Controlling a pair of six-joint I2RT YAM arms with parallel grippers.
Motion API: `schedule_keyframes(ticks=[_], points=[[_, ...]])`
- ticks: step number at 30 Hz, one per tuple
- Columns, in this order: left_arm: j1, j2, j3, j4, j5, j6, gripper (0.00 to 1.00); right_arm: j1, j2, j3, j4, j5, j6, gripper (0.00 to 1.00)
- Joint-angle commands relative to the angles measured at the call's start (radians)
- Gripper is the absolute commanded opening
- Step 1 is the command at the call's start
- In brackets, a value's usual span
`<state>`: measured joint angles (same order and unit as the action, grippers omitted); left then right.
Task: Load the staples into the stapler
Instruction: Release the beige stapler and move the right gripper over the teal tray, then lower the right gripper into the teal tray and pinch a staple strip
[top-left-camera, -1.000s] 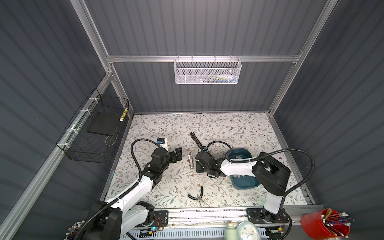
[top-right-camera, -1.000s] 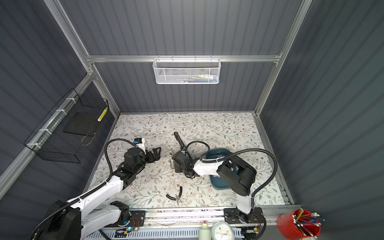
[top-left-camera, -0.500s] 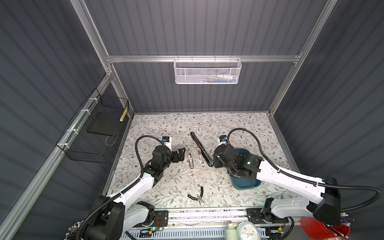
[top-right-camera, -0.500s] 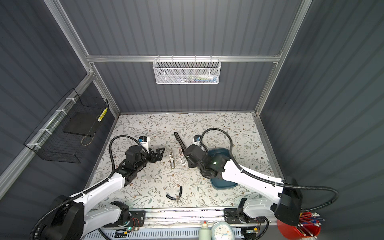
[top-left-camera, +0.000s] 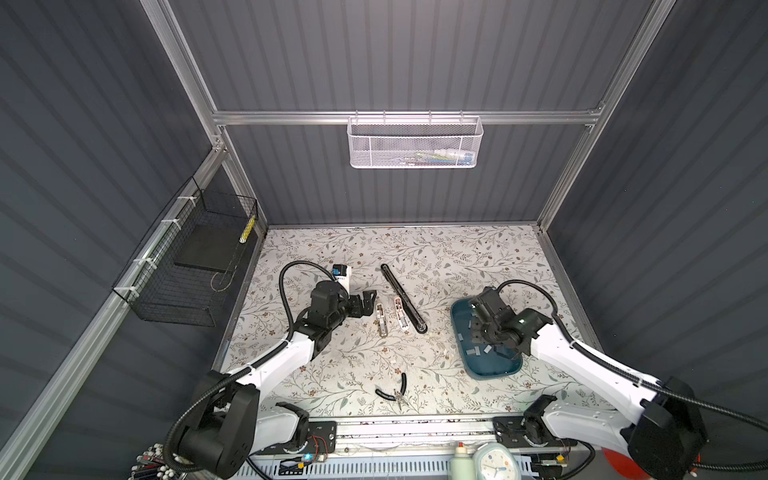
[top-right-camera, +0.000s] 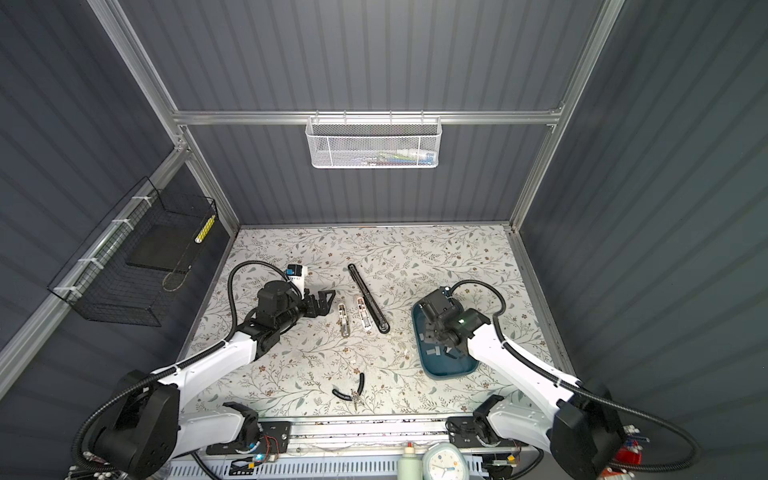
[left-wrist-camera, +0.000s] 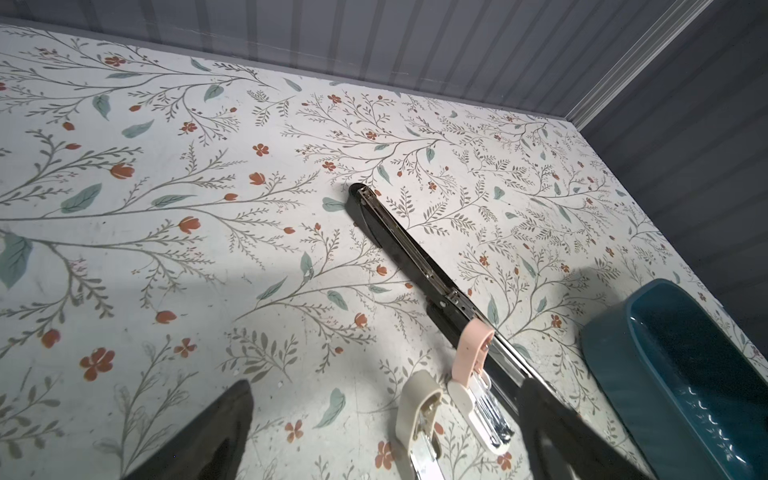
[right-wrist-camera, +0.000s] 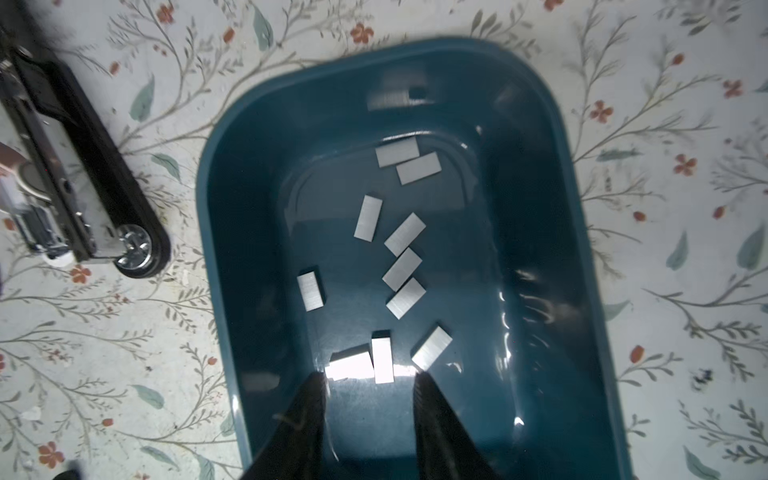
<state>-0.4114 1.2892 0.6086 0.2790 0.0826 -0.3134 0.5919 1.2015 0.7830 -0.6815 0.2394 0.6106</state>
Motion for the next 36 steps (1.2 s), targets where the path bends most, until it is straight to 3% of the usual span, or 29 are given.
schedule_keyframes(ticks=[1,10,18,36], points=[[0.005,0.060,0.059,0.019,0.039,0.022,0.99,-0.030,0.042,0.001,0.052,-0.071,-0.040,0.39],[0.005,0.178,0.140,0.021,0.031,0.023,0.99,-0.125,0.191,0.011,0.198,-0.180,-0.086,0.37],[0.005,0.143,0.126,-0.003,0.012,0.033,0.99,-0.184,0.319,0.047,0.263,-0.157,-0.112,0.34],[0.005,0.119,0.104,-0.001,0.028,0.029,0.99,-0.208,0.404,0.079,0.306,-0.145,-0.131,0.32]])
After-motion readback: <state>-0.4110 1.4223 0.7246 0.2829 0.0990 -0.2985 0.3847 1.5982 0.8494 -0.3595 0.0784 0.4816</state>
